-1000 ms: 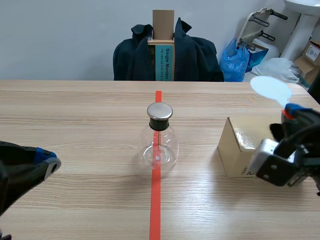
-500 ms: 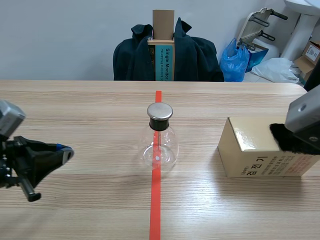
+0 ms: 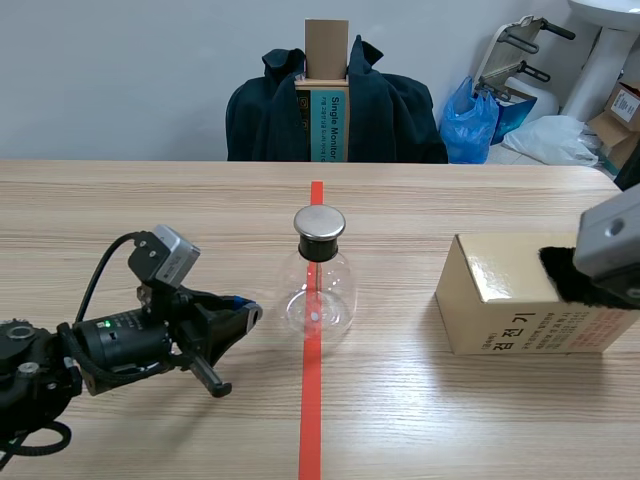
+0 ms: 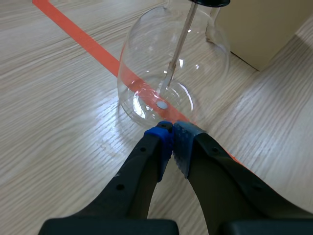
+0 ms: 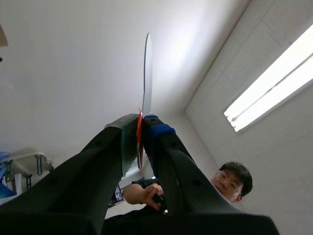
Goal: Do the electroscope experiment.
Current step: 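Bring the plate to the electroscope and point at the metal foil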
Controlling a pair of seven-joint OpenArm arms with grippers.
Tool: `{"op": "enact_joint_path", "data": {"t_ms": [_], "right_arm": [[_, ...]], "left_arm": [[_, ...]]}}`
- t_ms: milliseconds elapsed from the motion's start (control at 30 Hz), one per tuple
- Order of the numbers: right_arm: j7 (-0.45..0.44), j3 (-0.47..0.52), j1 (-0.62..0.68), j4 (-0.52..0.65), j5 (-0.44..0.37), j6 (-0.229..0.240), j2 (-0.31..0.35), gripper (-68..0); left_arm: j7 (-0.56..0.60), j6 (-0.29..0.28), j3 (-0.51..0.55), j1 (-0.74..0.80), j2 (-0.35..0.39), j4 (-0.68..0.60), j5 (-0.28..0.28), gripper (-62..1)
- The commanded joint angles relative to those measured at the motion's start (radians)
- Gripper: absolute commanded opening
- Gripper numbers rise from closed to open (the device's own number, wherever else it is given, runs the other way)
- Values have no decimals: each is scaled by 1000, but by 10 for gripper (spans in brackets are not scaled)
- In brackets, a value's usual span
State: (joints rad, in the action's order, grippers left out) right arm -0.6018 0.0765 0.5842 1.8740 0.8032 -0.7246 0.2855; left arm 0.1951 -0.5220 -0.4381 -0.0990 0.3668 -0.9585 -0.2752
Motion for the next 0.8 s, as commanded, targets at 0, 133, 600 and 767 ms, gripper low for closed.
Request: {"op": "enact_joint_path", "data": {"t_ms": [0, 133, 600, 767], "right_arm": [[15, -12, -43, 5, -10, -28, 3, -656], [53, -75, -92, 2, 87, 42, -28, -656], [181, -264, -186, -235, 345, 135, -114, -669], [196, -274, -233, -362, 369, 143, -114, -669]], "left_arm": [[18, 13, 3, -7, -7, -21, -3, -582], [26, 39, 1, -7, -17, -21, 0, -582], [25, 41, 1, -6, -17, -21, 8, -582], [25, 41, 1, -6, -17, -21, 11, -582]]}}
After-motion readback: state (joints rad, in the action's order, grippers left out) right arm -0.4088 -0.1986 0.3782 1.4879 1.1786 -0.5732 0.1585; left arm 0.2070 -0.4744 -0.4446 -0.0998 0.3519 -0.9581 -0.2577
